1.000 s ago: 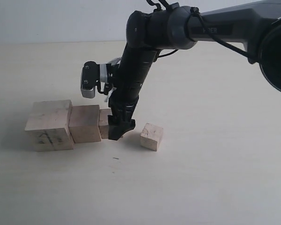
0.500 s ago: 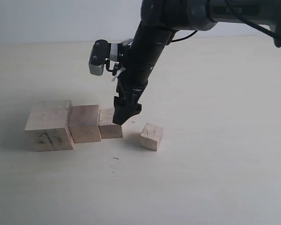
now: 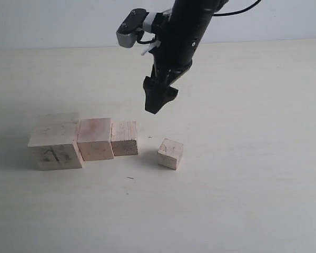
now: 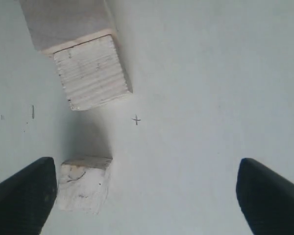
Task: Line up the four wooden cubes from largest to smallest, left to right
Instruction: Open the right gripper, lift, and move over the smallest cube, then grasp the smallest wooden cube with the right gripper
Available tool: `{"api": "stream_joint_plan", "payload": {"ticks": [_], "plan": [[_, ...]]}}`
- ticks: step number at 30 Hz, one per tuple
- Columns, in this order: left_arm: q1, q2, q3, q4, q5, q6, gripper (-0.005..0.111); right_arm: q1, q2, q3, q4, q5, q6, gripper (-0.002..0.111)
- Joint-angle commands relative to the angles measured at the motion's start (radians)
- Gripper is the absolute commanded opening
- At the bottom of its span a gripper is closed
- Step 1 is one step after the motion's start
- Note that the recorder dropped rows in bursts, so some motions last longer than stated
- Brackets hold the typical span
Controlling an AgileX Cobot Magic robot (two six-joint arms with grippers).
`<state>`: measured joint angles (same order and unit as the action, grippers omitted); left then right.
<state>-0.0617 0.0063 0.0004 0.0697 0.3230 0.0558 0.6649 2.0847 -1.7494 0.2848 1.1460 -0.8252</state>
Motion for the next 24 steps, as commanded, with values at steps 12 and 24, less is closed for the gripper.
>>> {"api": "stream_joint_plan", "payload": {"ticks": [12,24], "plan": [[0.003,-0.006,0.000,0.002,-0.007,0.000,0.000,-0.054,-0.066,0.298,0.082,-0.203,0.068,0.088],[0.003,-0.006,0.000,0.002,-0.007,0.000,0.000,-0.049,-0.066,0.369,0.143,-0.209,0.014,0.088]]}}
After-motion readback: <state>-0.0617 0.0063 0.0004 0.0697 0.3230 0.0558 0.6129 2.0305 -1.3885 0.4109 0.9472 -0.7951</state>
